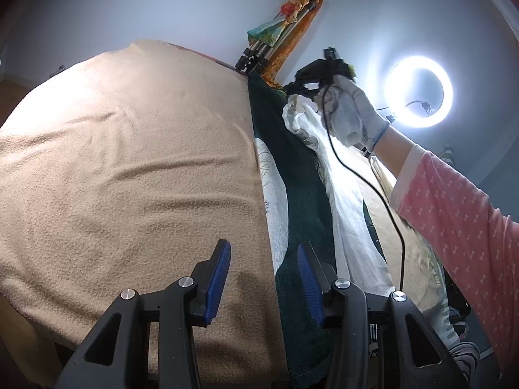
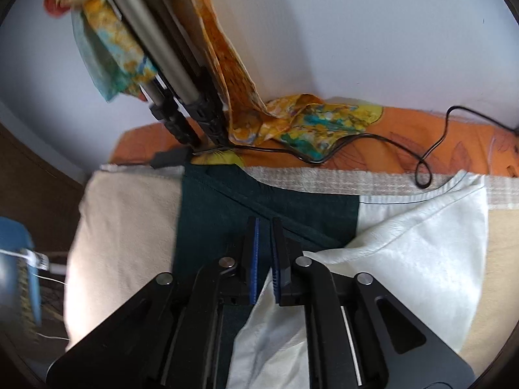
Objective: Fold small clothes
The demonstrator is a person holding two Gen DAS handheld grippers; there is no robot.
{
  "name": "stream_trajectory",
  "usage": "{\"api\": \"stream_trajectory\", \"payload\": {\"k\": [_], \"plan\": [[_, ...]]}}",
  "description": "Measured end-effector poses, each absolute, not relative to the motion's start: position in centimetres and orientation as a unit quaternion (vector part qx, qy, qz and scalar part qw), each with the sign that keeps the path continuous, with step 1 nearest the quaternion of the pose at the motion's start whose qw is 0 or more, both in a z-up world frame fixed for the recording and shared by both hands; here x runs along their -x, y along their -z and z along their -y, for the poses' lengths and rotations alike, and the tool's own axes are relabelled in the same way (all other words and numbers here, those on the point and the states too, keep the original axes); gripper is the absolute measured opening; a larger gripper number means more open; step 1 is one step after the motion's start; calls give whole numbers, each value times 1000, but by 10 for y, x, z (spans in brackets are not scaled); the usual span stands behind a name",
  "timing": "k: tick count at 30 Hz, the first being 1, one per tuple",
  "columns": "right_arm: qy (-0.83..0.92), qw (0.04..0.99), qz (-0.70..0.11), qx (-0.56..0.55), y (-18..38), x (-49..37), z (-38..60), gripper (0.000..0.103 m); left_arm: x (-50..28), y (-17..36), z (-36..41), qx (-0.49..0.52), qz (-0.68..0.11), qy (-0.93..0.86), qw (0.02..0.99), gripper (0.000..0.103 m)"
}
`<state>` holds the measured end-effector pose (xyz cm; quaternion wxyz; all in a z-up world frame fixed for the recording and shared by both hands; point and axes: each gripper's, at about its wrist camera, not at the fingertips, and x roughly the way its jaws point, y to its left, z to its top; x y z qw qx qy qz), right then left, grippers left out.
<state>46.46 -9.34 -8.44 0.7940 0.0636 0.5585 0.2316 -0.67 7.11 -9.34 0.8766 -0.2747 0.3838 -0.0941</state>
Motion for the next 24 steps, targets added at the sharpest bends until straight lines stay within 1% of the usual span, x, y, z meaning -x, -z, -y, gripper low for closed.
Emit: {"api": "stream_trajectory", "payload": {"k": [1,2,4,9,12,14,17,20,24], "plan": [[-237,794,-554,-81,79,-464,98,15,7,92,-72,273,-382,93,878,43],[-245,797,-543,-97,70,-460,106,23,8,92,-72,272,-381,92,879,43],[-249,810,-521,-99,49,-449,120,33,9,90,-73,268,-381,89,881,43],[-245,828,-494,-104,1,-408,168,33,15,84,-72,253,-378,91,886,44],[-243,838,-479,-95,-30,-365,198,33,19,77,-71,251,-377,97,886,46],[-248,842,-471,-90,-47,-338,216,33,23,74,-71,253,-379,101,885,53],[-246,848,-466,-64,-64,-285,243,33,28,70,-71,252,-382,109,882,58],[-241,846,-474,-36,-65,-226,268,33,29,75,-69,258,-404,134,868,59],[-241,824,-511,-37,-39,-152,296,33,29,84,-63,254,-434,152,851,58]]}}
